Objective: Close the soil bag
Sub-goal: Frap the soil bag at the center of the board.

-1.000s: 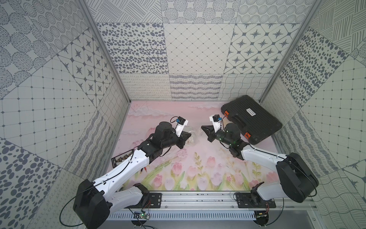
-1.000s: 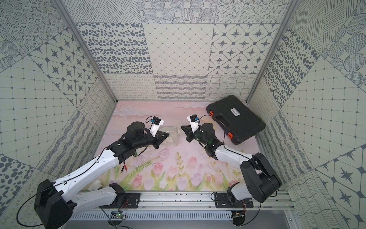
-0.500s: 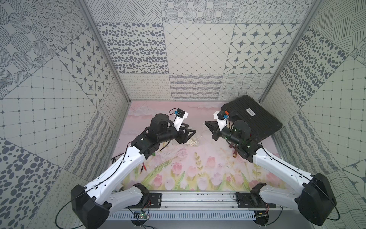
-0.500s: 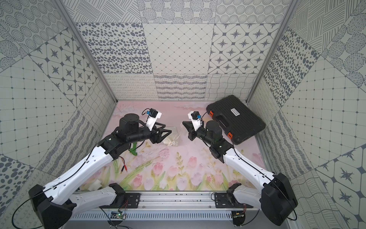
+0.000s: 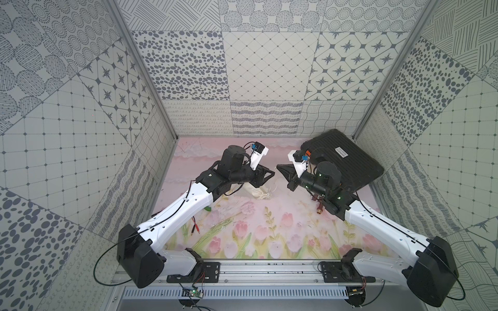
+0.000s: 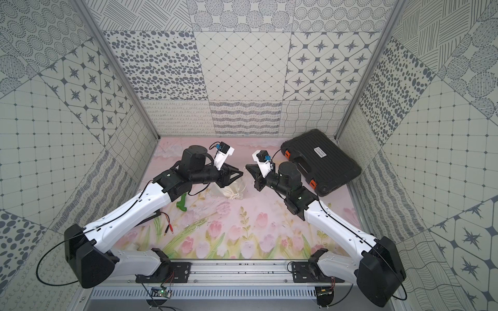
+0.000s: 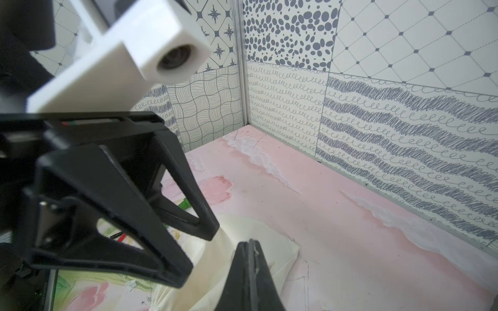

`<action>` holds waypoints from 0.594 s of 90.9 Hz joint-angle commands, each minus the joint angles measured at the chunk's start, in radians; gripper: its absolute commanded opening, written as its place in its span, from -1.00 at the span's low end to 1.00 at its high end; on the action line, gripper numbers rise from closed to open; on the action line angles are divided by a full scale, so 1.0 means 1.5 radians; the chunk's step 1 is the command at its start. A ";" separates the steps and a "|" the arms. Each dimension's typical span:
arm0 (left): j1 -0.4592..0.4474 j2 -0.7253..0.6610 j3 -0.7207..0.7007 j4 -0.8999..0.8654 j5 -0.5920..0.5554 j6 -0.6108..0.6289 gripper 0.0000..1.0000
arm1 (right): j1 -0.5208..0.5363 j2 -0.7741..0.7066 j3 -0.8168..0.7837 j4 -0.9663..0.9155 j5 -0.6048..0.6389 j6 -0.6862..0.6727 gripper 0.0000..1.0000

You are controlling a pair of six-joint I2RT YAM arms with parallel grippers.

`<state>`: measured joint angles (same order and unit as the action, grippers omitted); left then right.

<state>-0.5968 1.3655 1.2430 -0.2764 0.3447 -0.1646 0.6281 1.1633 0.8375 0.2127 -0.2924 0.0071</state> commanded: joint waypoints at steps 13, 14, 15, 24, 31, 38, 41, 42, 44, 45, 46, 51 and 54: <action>-0.010 0.050 0.018 0.063 0.022 -0.006 -0.41 | 0.003 -0.017 0.006 0.020 -0.019 0.003 -1.00; -0.010 0.051 0.019 0.064 0.021 -0.006 -0.42 | 0.003 -0.018 0.006 0.019 -0.019 0.003 -1.00; -0.010 0.052 0.019 0.064 0.022 -0.006 -0.43 | 0.003 -0.017 0.007 0.019 -0.020 0.004 -1.00; -0.011 0.059 0.020 0.076 0.029 -0.007 -0.58 | 0.004 -0.016 0.006 0.019 -0.021 0.003 -1.00; -0.010 0.061 0.020 0.082 0.033 -0.006 -0.79 | 0.003 -0.015 0.005 0.015 -0.021 0.003 -1.00; -0.010 0.057 0.018 0.082 0.034 -0.003 -1.00 | 0.003 -0.017 0.002 0.013 -0.010 0.000 -1.00; -0.010 0.054 0.016 0.081 0.033 0.000 -1.00 | 0.003 -0.019 -0.001 0.012 0.000 -0.001 -1.00; -0.010 0.052 0.015 0.081 0.033 0.000 -1.00 | 0.003 -0.020 -0.002 0.012 0.005 -0.002 -1.00; -0.010 0.048 0.013 0.079 0.031 0.002 -1.00 | 0.003 -0.020 -0.004 0.010 0.014 -0.004 -1.00; -0.010 0.046 0.012 0.079 0.031 0.003 -1.00 | 0.002 -0.021 -0.006 0.010 0.017 -0.004 -1.00; -0.010 0.044 0.012 0.079 0.031 0.004 -1.00 | 0.002 -0.020 -0.006 0.010 0.021 -0.004 -1.00; -0.010 0.033 0.008 0.076 0.031 0.007 -1.00 | 0.000 -0.019 -0.010 0.007 0.037 -0.005 -1.00; -0.010 0.027 0.006 0.073 0.030 0.010 -1.00 | -0.002 -0.017 -0.009 0.001 0.048 -0.006 -1.00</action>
<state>-0.6075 1.4414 1.2587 -0.2211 0.3622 -0.1738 0.6281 1.1522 0.8371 0.2123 -0.2806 0.0093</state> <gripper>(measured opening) 0.040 0.045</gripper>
